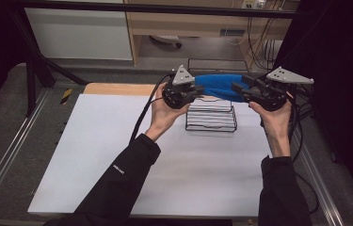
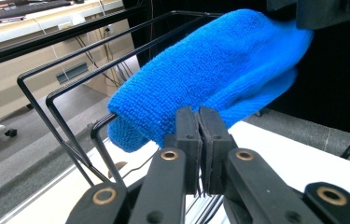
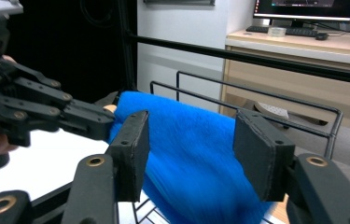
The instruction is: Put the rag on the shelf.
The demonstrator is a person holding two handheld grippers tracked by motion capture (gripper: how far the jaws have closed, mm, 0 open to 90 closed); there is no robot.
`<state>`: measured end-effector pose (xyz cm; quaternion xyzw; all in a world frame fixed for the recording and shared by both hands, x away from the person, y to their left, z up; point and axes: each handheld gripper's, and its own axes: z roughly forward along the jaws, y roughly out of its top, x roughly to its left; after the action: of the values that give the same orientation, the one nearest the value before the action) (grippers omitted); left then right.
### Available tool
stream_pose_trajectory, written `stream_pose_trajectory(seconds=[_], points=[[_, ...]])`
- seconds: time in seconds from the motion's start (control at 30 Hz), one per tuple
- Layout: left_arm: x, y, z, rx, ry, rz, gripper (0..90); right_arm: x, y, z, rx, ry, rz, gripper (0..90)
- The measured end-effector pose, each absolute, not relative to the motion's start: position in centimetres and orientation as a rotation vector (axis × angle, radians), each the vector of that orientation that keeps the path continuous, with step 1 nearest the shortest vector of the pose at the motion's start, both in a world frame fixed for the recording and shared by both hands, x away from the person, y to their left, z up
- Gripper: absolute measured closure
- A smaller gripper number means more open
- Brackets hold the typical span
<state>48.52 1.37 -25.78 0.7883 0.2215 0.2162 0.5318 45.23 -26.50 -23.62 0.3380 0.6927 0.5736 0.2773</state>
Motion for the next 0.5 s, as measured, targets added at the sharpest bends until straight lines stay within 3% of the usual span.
stream_pose_trajectory(seconds=[0.07, 0.17, 0.27, 0.5], points=[[48.5, 1.3, -25.8, 1.881, 0.529, 0.518, 87.4, 45.2, -26.4, -23.6, 0.911, 1.867, 1.538, 52.8], [48.4, 1.2, -26.0, 1.881, 0.525, 0.52, 87.3, 45.4, -26.5, -24.1, 0.988, 1.907, 1.533, 75.0], [48.2, 1.3, -26.3, 1.887, 0.524, 0.51, 85.8, 45.7, -26.7, -25.3, 1.067, 1.96, 1.493, 86.3], [48.3, 1.2, -27.4, 1.94, 0.551, 0.456, 76.2, 46.0, -27.1, -27.3, 1.108, 1.981, 1.476, 88.9]])
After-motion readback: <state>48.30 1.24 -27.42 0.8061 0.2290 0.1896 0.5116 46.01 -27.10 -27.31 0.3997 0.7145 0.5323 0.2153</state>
